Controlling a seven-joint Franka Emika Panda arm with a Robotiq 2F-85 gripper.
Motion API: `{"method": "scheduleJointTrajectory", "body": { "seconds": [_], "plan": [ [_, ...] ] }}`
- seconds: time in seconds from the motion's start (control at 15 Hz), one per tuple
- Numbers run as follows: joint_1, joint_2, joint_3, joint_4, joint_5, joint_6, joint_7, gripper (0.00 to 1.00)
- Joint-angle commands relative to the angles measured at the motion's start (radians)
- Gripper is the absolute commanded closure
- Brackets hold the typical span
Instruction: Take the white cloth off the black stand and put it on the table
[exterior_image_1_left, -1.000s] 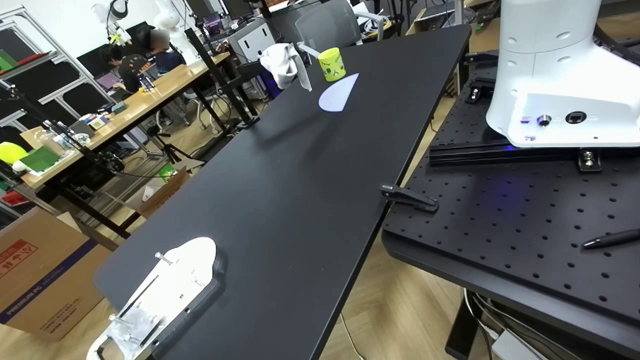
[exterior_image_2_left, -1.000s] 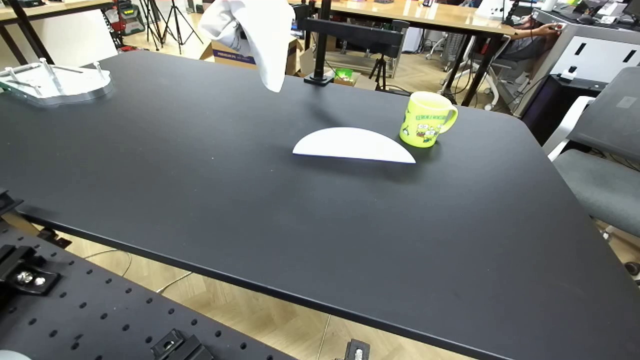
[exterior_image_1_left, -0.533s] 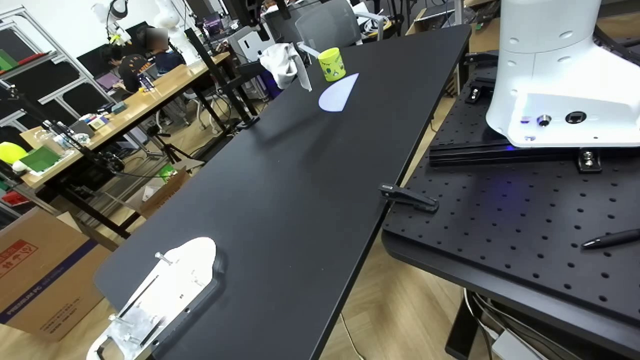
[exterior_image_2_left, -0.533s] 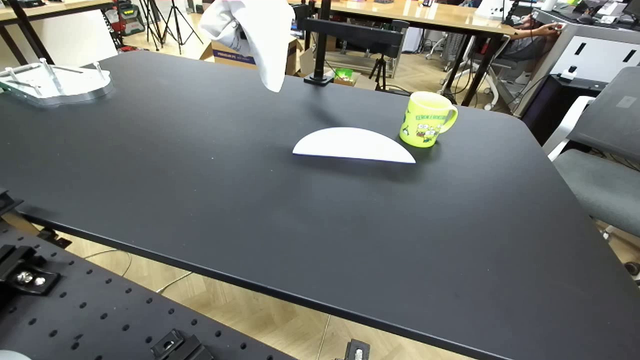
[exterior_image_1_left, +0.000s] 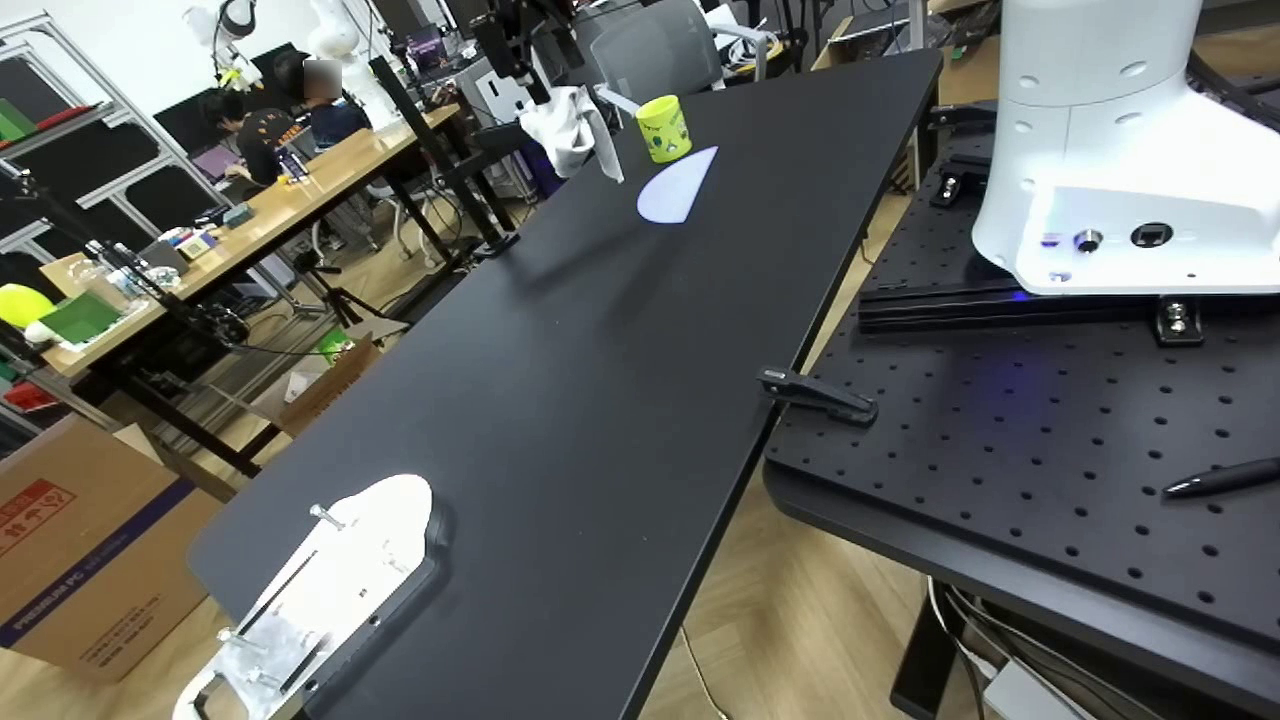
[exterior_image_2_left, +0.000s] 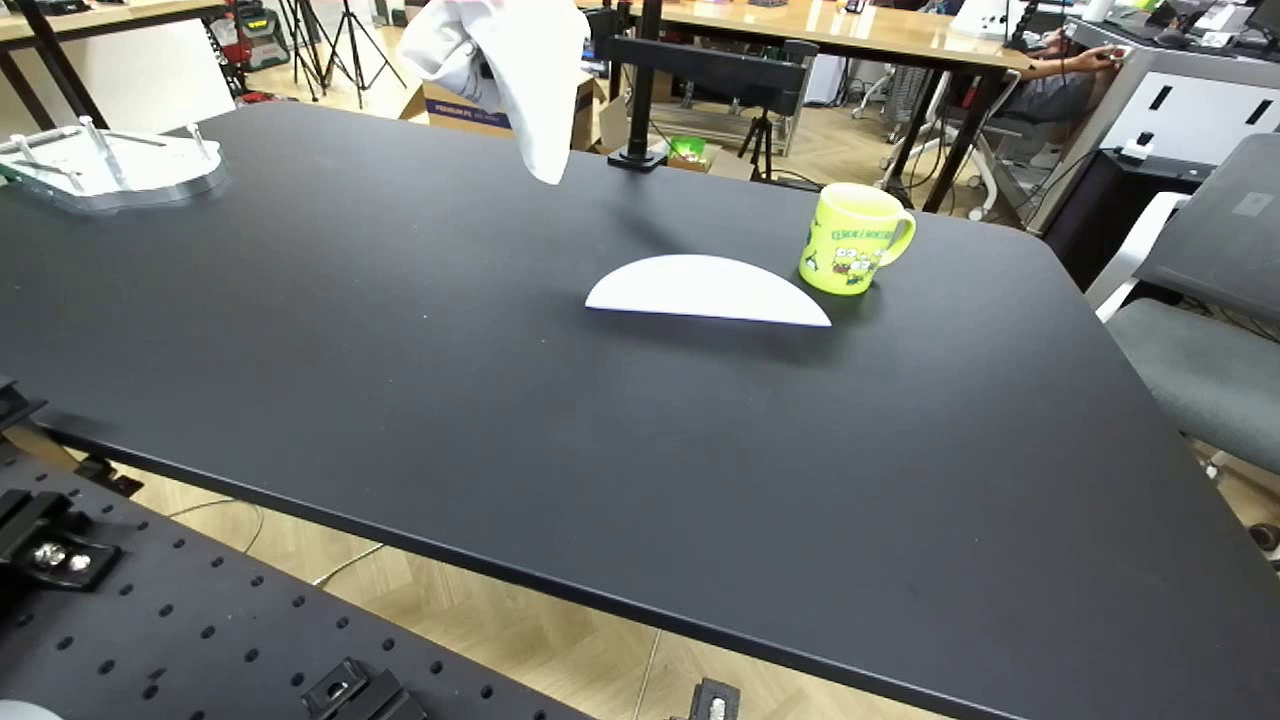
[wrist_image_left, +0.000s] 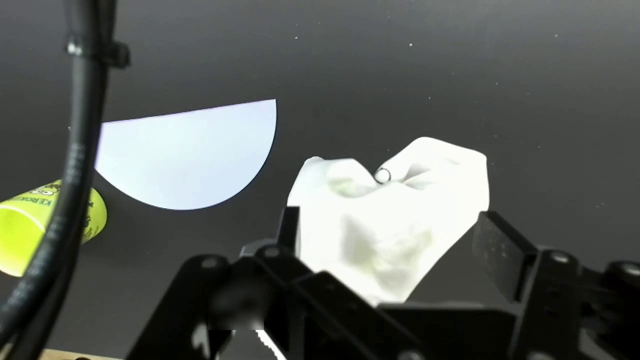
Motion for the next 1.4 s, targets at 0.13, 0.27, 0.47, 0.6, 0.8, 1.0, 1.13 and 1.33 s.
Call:
{"method": "scheduleJointTrajectory", "body": {
  "seconds": [0.13, 0.27, 0.47, 0.6, 0.8, 1.0, 1.13, 1.33],
  "plan": [
    [0.013, 0.046, -0.025, 0.052, 0.012, -0.031, -0.043, 0.55],
    [0.013, 0.053, -0.026, 0.056, 0.013, -0.032, -0.050, 0.69],
    [0.013, 0.050, -0.027, 0.054, 0.015, -0.032, -0.061, 0.89],
    [0.014, 0.030, -0.028, 0.043, 0.018, -0.033, -0.065, 0.99],
    [0.015, -0.024, -0.027, 0.012, 0.020, -0.032, -0.065, 1.00],
    [0.013, -0.108, -0.029, -0.029, 0.017, -0.031, -0.046, 0.99],
    [0.010, -0.173, -0.034, -0.056, 0.015, -0.026, -0.037, 0.99],
    [-0.004, -0.269, -0.046, -0.095, 0.003, -0.009, -0.007, 0.99]
  ]
}}
